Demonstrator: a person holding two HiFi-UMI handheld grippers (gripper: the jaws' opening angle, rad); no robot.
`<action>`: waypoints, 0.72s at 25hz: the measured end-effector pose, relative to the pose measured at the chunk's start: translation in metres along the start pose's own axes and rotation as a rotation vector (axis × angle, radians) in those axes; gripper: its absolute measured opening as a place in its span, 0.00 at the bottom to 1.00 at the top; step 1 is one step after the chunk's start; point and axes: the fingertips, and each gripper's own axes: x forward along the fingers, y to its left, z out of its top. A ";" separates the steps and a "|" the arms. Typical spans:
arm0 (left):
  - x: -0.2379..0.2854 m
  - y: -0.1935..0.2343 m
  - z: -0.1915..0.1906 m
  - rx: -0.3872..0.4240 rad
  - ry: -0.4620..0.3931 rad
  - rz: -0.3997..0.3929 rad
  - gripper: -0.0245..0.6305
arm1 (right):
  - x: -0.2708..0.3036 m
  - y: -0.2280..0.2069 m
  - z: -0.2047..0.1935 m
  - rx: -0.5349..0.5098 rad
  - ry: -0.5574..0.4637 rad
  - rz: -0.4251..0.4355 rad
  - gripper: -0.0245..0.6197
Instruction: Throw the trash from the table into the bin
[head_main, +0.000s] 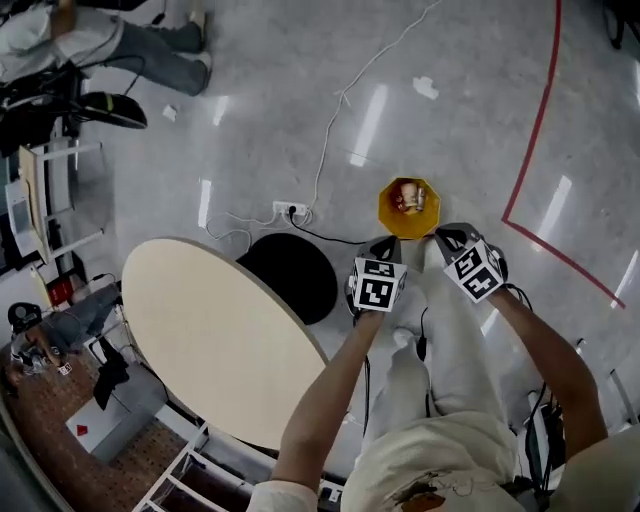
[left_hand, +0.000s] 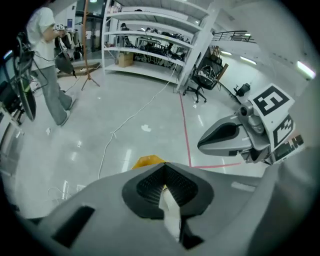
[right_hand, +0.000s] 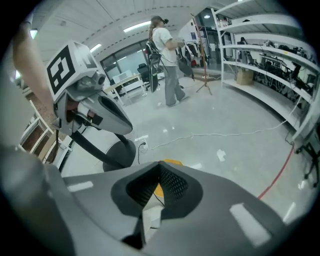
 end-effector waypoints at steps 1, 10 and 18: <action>-0.011 -0.004 0.010 -0.001 -0.025 -0.003 0.05 | -0.011 0.002 0.014 -0.017 -0.018 -0.003 0.05; -0.124 -0.044 0.029 0.055 -0.213 -0.010 0.05 | -0.095 0.095 0.097 -0.097 -0.131 0.029 0.05; -0.269 -0.049 -0.021 -0.037 -0.374 0.051 0.05 | -0.143 0.225 0.153 -0.136 -0.213 0.107 0.05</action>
